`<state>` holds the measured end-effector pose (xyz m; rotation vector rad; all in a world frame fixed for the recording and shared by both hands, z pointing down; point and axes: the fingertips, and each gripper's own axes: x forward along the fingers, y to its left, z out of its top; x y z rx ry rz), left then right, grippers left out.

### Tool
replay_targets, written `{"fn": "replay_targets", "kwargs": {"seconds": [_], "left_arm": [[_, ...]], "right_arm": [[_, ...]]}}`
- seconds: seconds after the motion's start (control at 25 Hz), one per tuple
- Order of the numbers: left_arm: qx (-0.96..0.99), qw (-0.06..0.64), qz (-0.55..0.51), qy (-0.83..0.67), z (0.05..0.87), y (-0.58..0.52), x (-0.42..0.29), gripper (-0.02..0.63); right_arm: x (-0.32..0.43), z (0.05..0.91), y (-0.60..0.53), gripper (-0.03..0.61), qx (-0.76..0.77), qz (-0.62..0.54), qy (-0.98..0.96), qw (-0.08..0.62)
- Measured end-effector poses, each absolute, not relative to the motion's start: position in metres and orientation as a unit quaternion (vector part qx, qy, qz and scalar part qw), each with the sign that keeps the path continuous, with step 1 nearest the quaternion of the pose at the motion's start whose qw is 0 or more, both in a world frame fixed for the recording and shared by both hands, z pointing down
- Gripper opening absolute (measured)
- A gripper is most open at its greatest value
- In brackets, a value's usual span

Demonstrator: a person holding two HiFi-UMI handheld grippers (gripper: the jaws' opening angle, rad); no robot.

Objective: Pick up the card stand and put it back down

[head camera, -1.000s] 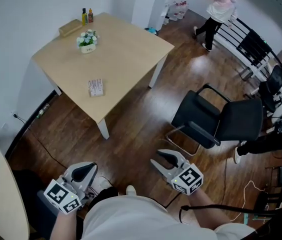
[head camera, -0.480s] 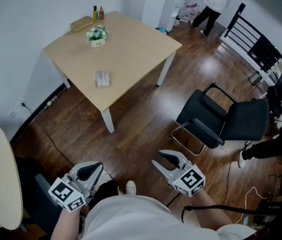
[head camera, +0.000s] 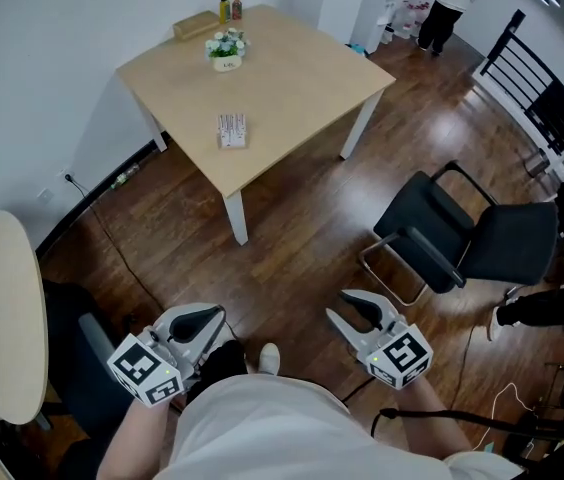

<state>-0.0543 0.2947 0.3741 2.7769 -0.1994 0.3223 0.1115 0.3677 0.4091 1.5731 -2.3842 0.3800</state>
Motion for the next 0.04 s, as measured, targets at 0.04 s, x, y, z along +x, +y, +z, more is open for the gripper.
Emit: {"fn": "replay_targets", "kwargs": {"seconds": [0.04], "left_arm": [[0.977,0.168,0.113,-0.07,0.3737,0.2961,-0.0541,0.0]], "right_arm": [[0.1112,0.4088,0.3695,0.126,0.54,0.13,-0.821,0.13]]}}
